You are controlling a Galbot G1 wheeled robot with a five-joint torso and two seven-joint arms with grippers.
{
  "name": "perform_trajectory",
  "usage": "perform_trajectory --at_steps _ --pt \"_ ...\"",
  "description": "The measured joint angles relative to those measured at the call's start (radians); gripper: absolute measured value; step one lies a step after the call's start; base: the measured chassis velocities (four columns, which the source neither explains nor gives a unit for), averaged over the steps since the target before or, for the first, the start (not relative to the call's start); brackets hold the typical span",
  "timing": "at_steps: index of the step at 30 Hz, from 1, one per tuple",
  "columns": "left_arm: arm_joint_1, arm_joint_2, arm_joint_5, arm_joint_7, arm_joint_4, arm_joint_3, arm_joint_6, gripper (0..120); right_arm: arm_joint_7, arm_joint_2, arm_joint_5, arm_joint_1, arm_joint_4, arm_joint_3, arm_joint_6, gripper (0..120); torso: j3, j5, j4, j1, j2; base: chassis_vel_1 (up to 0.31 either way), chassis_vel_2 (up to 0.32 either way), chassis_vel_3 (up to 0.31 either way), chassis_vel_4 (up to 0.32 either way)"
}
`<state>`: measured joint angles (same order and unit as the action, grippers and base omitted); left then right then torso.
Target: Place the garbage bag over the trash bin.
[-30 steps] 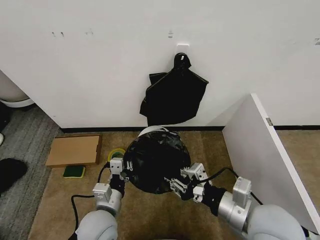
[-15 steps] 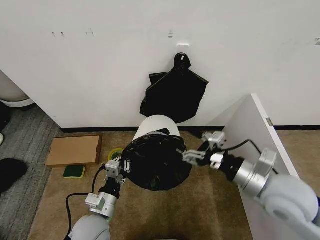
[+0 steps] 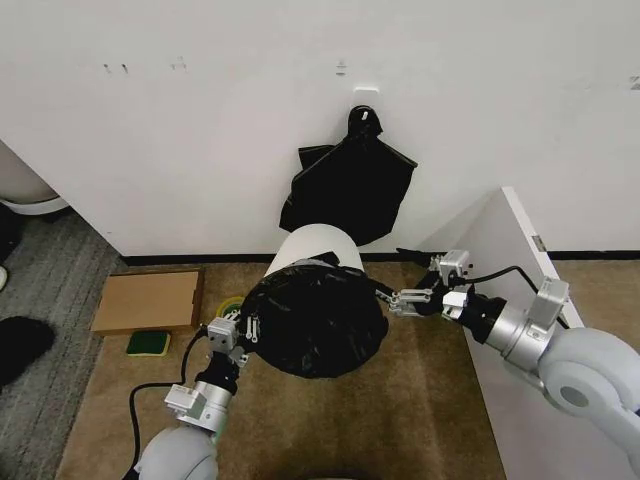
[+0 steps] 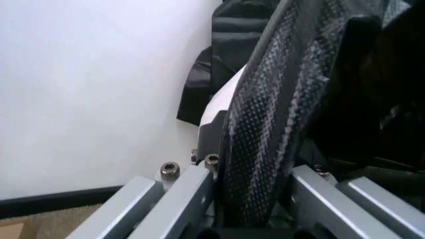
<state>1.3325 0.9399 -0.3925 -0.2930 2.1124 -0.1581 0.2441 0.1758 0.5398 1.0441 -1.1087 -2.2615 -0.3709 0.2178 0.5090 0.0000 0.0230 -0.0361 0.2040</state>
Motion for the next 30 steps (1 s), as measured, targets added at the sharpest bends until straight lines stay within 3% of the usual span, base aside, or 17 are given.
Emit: perform_trajectory --at_steps 4,13,15,25,30 --pt "0.003 0.001 0.002 0.0 0.007 0.004 -0.002 0 -0.016 0.004 0.019 0.006 -0.001 0.012 0.009 96 0.0 0.0001 0.0 0.0 0.0 0.0 0.0 0.0 0.0" --pt "0.003 0.004 0.003 -0.002 0.009 0.006 -0.006 0 -0.027 0.005 0.069 0.011 -0.003 0.011 0.021 71 0.0 0.0001 0.0 0.0 0.0 0.0 0.0 0.0 0.0" --pt "0.002 0.003 0.003 -0.002 0.009 0.007 -0.006 0 -0.028 0.005 0.082 0.011 -0.006 0.006 0.023 71 0.0 0.0 0.0 0.0 0.0 0.0 0.0 0.0 0.0" --pt "0.001 0.002 0.003 -0.001 0.006 0.007 -0.006 0 -0.025 0.002 0.131 0.01 -0.01 -0.013 0.025 98 0.0 0.0 0.0 0.0 0.0 0.0 0.0 0.0 0.0" --pt "-0.001 0.002 0.003 -0.002 0.007 0.007 -0.006 0 -0.018 -0.001 0.132 0.009 -0.005 -0.015 0.027 98 0.0 0.0 0.0 0.0 0.0 0.0 0.0 0.0 0.0"
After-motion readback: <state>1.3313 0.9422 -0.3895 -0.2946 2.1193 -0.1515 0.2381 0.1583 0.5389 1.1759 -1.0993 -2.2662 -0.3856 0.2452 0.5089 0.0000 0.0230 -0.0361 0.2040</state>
